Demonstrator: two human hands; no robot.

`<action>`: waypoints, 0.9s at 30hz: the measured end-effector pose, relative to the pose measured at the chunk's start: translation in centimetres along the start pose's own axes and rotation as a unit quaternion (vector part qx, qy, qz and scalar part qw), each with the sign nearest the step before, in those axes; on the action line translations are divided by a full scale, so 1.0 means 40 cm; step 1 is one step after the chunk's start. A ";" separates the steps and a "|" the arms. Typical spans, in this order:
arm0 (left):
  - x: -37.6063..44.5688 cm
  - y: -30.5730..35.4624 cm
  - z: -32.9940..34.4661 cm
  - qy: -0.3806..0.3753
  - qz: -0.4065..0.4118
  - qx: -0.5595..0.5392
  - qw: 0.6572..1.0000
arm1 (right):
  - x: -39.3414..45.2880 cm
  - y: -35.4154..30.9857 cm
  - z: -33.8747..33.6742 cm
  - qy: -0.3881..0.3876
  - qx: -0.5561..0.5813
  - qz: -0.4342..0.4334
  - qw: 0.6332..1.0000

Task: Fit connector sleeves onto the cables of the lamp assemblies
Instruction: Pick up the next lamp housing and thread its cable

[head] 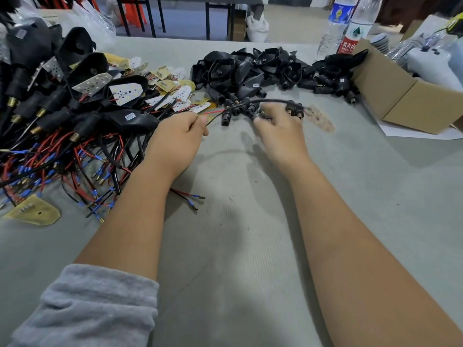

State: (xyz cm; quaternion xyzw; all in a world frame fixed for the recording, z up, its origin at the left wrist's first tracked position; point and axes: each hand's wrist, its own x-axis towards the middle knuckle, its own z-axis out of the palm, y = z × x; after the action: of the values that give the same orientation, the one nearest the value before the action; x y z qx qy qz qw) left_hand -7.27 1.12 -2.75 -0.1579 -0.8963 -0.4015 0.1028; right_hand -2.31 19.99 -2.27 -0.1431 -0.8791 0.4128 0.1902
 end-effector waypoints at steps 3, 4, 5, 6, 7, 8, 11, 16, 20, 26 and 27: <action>-0.001 0.006 0.004 -0.026 -0.012 -0.053 0.998 | -0.007 0.009 0.018 -0.077 -0.234 -0.062 0.967; 0.000 0.006 0.004 -0.032 -0.016 -0.068 0.997 | -0.007 0.009 0.020 -0.080 -0.250 -0.067 0.963; 0.000 0.005 0.004 -0.036 -0.016 -0.075 0.996 | -0.007 0.010 0.022 -0.069 -0.252 -0.070 0.963; 0.000 0.004 0.004 -0.037 -0.013 -0.074 0.997 | -0.006 0.012 0.023 -0.052 -0.251 -0.073 0.964; 0.000 0.003 0.004 -0.035 -0.005 -0.071 0.997 | -0.007 0.012 0.024 -0.036 -0.254 -0.074 0.964; 0.000 0.002 0.004 -0.030 0.006 -0.069 0.997 | -0.007 0.010 0.024 -0.026 -0.261 -0.076 0.962; -0.001 0.007 0.005 0.012 0.062 -0.067 0.996 | -0.009 0.008 0.026 -0.020 -0.293 -0.082 0.953; -0.002 0.003 0.004 -0.006 0.045 0.004 0.999 | -0.007 0.004 0.023 -0.012 -0.257 -0.080 0.963; -0.008 0.017 0.011 -0.049 0.011 0.110 0.993 | -0.010 -0.004 0.016 -0.009 -0.186 -0.069 0.980; -0.003 0.019 0.017 -0.043 0.036 0.093 0.994 | -0.031 -0.047 0.015 -0.062 0.203 -0.021 0.977; -0.004 0.016 0.019 -0.036 0.036 0.072 0.996 | -0.033 -0.050 0.017 -0.072 0.204 -0.017 0.976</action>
State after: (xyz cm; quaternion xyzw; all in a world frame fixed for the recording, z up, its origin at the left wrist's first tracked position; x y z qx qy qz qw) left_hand -6.94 2.06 -2.86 -0.1967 -0.9198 -0.3257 0.0962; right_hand -1.61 17.76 -1.38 -0.0566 -0.7899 0.5896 0.1588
